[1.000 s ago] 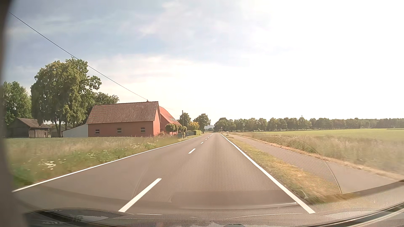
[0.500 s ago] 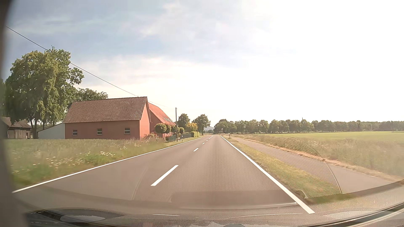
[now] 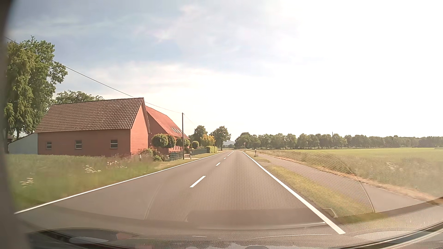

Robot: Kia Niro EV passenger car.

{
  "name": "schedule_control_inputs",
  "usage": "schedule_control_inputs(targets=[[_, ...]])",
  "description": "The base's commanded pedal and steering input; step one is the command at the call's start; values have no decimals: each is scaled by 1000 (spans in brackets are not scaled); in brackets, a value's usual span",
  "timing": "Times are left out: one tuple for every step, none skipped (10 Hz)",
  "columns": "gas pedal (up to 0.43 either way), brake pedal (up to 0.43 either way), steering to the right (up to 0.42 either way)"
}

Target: Follow the waypoints while adhering to traffic rules and regulations

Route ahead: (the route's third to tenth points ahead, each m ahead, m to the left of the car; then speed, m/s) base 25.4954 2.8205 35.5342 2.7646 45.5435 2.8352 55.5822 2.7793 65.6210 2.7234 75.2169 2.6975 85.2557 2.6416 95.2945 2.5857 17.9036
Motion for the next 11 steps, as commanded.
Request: schedule_control_inputs(targets=[[157,0,-3],[157,0,-3],[157,0,-3],[157,0,-3],[157,0,-3],[157,0,-3],[150,0,-3],[150,0,-2],[150,0,-1],[150,0,-1],[138,0,-1]])
